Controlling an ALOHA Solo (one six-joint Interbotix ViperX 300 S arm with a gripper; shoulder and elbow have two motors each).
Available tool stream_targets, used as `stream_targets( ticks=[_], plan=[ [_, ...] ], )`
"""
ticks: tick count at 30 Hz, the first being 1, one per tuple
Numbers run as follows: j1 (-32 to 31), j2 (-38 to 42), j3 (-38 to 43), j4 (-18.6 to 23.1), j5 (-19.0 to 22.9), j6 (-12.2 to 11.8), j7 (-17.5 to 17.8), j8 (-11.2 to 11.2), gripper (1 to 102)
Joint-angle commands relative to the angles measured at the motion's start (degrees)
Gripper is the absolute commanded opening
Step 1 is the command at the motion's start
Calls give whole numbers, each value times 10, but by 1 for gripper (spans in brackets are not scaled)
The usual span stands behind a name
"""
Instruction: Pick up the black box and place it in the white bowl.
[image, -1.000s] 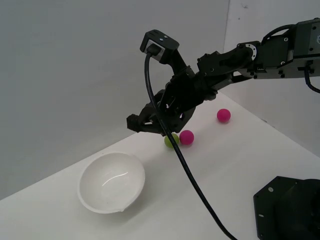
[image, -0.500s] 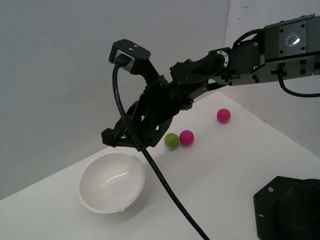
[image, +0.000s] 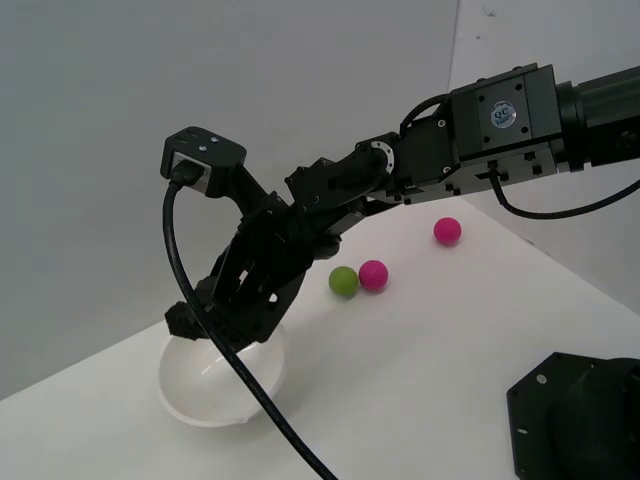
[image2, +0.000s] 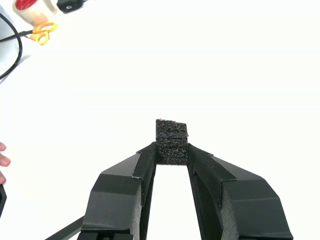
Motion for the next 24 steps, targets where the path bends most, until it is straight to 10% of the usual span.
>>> stream_targets(
  ticks=[1, 20, 24],
  plan=[
    [-11, 2, 3, -8, -14, -9, -3, -1, 25],
    [-11, -38, -36, -7, -13, -9, -10, 2, 25],
    [-11, -33, -32, -8, -15, -9, -10, 1, 48]
  ],
)
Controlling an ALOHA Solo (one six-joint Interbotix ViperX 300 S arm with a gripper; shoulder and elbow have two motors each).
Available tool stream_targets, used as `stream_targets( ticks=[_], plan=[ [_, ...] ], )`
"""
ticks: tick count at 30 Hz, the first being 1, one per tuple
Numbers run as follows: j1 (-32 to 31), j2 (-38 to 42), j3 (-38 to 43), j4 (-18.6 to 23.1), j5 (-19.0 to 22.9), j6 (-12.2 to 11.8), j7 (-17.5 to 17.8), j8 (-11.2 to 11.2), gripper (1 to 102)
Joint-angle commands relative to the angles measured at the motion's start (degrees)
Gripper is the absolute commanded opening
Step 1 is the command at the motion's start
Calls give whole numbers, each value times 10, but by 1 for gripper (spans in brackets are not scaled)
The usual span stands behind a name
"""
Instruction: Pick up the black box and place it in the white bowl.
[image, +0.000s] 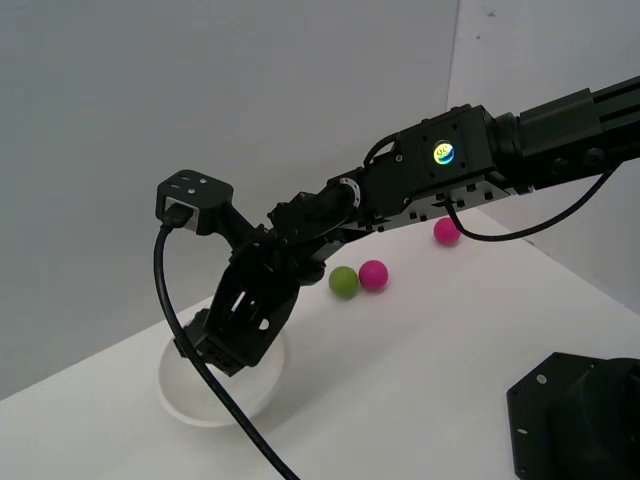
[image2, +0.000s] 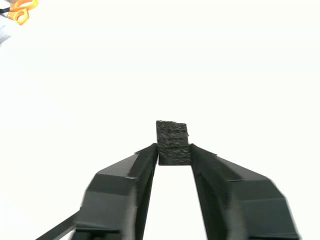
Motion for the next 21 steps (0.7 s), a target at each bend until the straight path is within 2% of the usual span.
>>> stream_targets(
  ticks=[1, 3, 6, 21],
  plan=[
    [-2, 18, 23, -7, -13, -9, 2, 0, 54],
    [-2, 19, 23, -7, -13, -9, 2, 0, 67],
    [-3, 19, 23, -7, -13, -10, 2, 0, 101],
    [-2, 20, 25, -6, -13, -12, 2, 0, 100]
  ],
)
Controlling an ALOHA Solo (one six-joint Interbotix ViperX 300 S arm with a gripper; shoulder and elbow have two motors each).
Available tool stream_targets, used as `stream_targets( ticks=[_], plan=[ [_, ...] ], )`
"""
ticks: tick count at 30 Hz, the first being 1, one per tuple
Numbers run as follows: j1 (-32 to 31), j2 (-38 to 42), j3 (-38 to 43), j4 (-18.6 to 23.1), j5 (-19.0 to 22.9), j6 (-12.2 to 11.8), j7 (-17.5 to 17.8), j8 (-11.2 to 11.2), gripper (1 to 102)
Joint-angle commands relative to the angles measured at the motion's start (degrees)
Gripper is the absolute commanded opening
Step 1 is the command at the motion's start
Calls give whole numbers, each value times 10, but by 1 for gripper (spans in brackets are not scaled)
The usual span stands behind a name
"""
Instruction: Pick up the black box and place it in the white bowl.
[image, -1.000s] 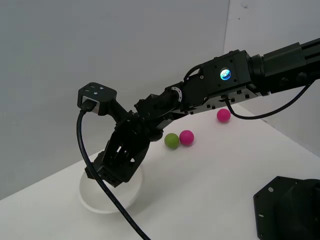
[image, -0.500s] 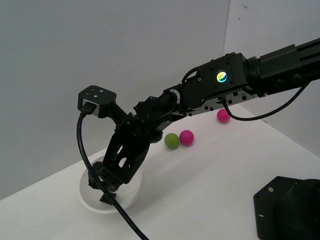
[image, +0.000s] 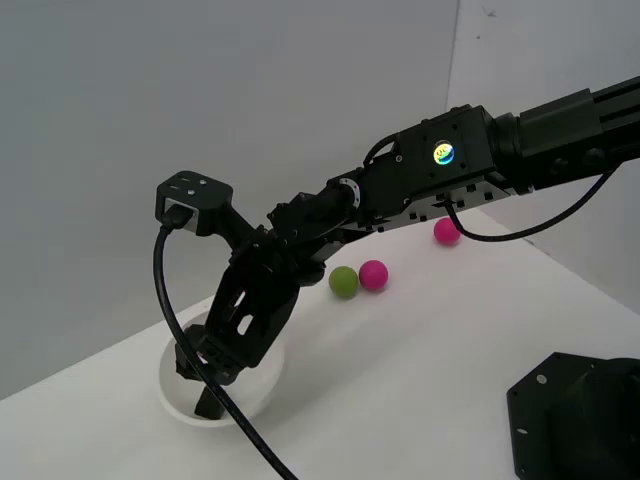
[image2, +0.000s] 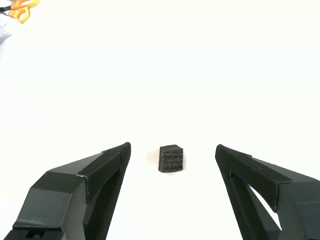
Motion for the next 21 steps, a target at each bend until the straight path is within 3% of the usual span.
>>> stream_targets(
  ticks=[1, 21],
  plan=[
    [-1, 21, 25, -6, -13, -12, -1, 1, 100],
    [28, 60, 64, 2, -4, -11, 10, 1, 100]
  ],
)
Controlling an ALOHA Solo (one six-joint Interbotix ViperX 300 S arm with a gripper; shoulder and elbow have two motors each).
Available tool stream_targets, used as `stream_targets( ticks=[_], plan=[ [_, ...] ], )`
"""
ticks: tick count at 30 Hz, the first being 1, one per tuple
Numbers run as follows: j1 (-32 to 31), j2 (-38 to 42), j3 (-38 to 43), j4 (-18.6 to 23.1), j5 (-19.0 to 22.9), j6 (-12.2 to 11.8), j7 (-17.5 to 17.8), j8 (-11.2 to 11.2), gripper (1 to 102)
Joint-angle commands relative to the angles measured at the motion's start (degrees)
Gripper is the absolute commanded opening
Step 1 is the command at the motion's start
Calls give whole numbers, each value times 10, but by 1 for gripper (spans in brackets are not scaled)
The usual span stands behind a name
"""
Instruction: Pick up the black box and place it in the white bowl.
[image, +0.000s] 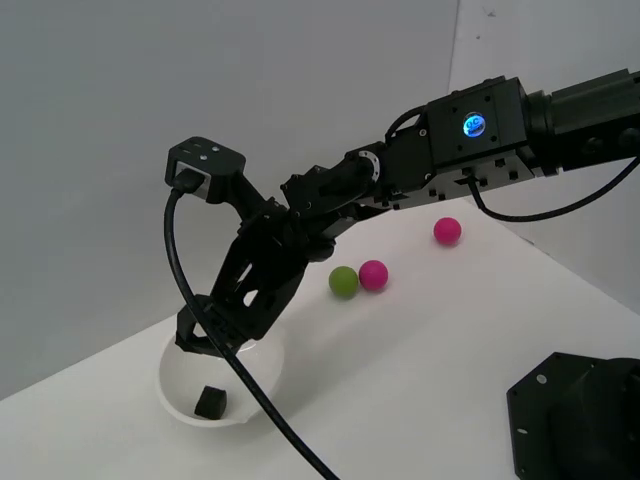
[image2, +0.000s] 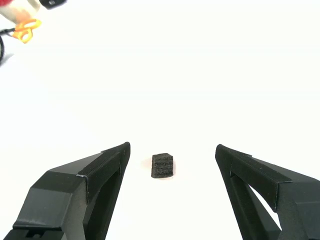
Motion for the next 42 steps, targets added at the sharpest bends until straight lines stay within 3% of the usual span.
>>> stream_targets(
  ticks=[1, 7, 15, 22, 26, 30, 34, 42],
  plan=[
    [9, 30, 33, 3, -2, -11, 6, 1, 100],
    [34, 65, 69, 21, 15, -7, 8, 2, 100],
    [103, 146, 149, 71, 68, 0, 17, 6, 100],
    [185, 221, 225, 115, 112, 7, 57, 7, 100],
    [230, 258, 262, 132, 128, 25, 80, 7, 99],
    [282, 289, 294, 147, 144, 36, 110, 7, 95],
    [330, 323, 327, 163, 160, 56, 124, 10, 81],
    [401, 392, 395, 216, 214, 78, 134, 11, 79]
  ],
)
